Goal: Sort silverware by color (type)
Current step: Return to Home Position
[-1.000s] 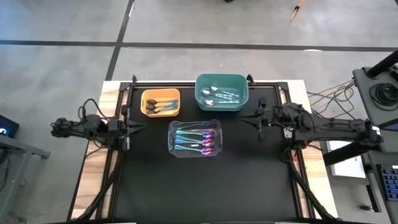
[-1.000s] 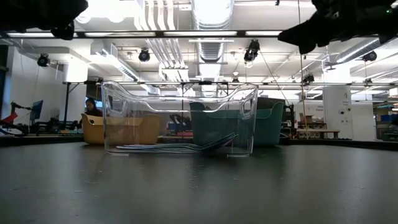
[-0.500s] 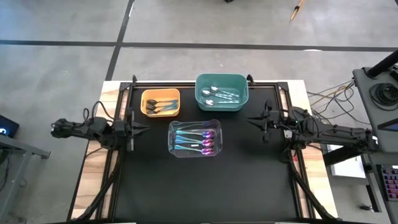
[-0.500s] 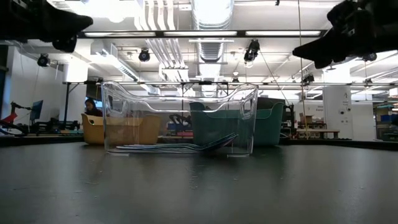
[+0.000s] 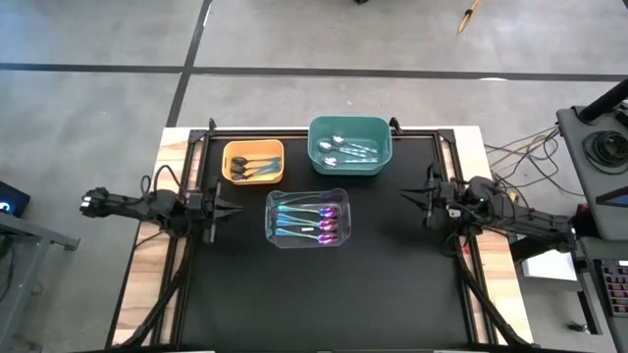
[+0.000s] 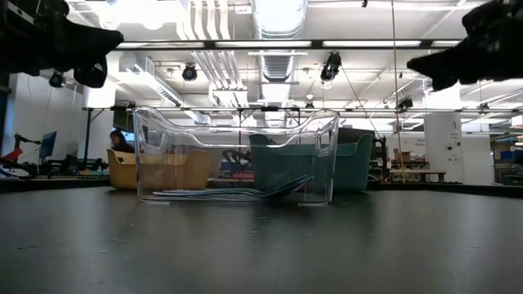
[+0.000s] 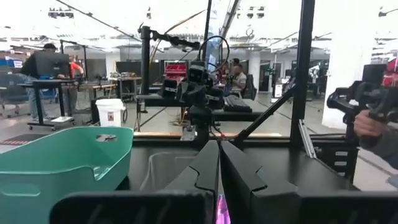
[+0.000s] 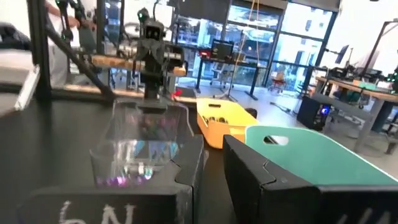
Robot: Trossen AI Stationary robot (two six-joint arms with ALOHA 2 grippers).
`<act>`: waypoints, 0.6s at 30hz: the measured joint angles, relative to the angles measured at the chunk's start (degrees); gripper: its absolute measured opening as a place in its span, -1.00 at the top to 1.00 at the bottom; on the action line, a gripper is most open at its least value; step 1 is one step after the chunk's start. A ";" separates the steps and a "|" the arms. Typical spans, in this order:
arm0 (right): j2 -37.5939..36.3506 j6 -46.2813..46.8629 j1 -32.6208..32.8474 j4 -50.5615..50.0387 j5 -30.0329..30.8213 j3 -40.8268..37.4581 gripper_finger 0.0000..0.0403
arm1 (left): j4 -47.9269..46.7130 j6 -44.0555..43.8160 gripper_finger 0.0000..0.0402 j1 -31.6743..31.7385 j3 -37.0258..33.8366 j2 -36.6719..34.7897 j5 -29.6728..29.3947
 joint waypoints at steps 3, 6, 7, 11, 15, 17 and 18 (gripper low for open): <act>-2.73 -1.30 0.00 1.56 -0.05 -3.23 0.74 | -1.88 -0.70 1.00 0.00 -0.02 -0.04 -1.62; -2.61 -1.28 -0.02 4.10 0.33 -5.75 0.74 | -5.09 -3.81 1.00 0.00 0.04 0.15 -3.88; -1.16 -1.36 -0.04 4.20 0.40 -5.77 0.74 | -5.52 -3.91 1.00 0.00 0.04 0.36 -4.09; 1.05 -1.28 0.00 6.39 -0.03 -5.79 0.74 | -5.59 -3.98 1.00 0.00 0.04 1.32 -4.09; 2.41 -1.39 0.00 5.33 3.66 -5.79 0.74 | -5.59 -3.98 1.00 0.00 0.10 1.99 -4.09; 3.07 -1.96 -0.02 5.39 5.11 -5.79 0.74 | -5.97 -3.98 1.00 0.00 0.11 2.06 -4.07; 3.35 -1.51 -0.02 5.37 5.09 -5.79 0.74 | -5.86 -3.98 1.00 0.00 0.11 2.12 -4.09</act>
